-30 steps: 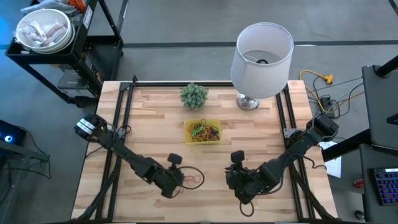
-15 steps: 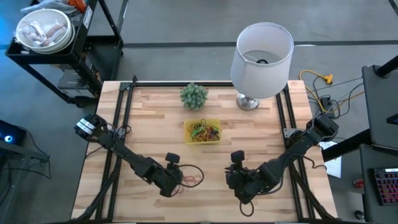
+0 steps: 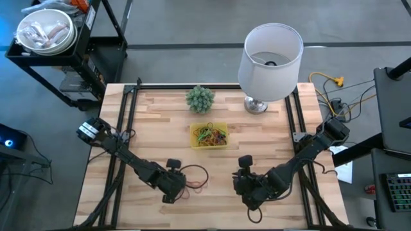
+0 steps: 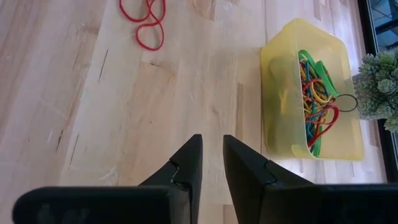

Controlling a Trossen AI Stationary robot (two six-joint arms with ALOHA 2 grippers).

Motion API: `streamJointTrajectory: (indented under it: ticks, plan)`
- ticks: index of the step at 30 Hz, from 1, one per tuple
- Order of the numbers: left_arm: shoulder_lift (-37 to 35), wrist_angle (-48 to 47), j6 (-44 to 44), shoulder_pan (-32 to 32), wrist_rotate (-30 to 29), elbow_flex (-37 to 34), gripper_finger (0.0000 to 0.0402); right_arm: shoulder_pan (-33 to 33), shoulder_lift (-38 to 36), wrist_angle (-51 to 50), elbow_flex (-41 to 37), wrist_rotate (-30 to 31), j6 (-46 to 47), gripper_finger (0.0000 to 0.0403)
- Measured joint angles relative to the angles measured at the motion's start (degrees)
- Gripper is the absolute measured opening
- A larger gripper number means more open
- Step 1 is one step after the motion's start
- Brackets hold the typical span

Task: Pick and place rubber bands into bin
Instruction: Put the red rubber band into the yellow bin

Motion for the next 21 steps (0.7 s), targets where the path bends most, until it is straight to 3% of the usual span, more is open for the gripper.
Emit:
streamJointTrajectory:
  ticks: [9, 18, 21]
  plan:
    - [-0.04, 0.49, -3.31, 0.02, 0.45, -1.16, 0.0139, 0.01, 0.00, 0.02, 0.00, 0.00, 0.00, 0.0057]
    - [-0.04, 0.94, -0.27, 0.20, 1.47, -1.20, 0.0023, 0.00, 0.00, 0.00, 0.00, 0.00, 0.00, 0.0057]
    - [-0.04, 1.16, 2.20, 0.35, 1.10, -1.26, 0.0006, 0.00, 0.00, 0.00, 0.00, 0.00, 0.00, 0.0057]
